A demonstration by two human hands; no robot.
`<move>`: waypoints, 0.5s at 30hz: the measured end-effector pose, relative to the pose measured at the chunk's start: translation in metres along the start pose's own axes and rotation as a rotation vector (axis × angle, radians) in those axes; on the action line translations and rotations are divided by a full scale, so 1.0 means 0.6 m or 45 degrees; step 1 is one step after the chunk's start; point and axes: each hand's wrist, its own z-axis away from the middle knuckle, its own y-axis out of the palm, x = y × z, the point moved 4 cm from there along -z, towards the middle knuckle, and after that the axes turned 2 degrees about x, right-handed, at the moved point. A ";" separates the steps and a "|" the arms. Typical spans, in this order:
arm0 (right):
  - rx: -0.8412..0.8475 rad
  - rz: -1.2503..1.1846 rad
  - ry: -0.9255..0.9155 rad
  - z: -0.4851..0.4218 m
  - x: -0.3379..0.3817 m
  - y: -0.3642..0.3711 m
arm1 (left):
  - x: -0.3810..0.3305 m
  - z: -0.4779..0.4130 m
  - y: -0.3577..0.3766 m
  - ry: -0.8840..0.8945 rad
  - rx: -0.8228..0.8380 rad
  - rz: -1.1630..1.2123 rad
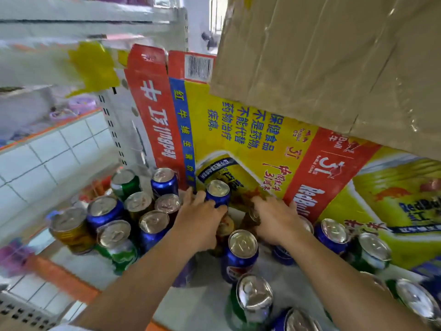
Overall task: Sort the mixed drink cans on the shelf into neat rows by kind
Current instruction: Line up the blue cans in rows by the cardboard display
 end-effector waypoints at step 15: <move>-0.800 -0.855 0.211 0.185 -0.038 -0.093 | 0.043 0.032 -0.080 0.045 -0.326 0.656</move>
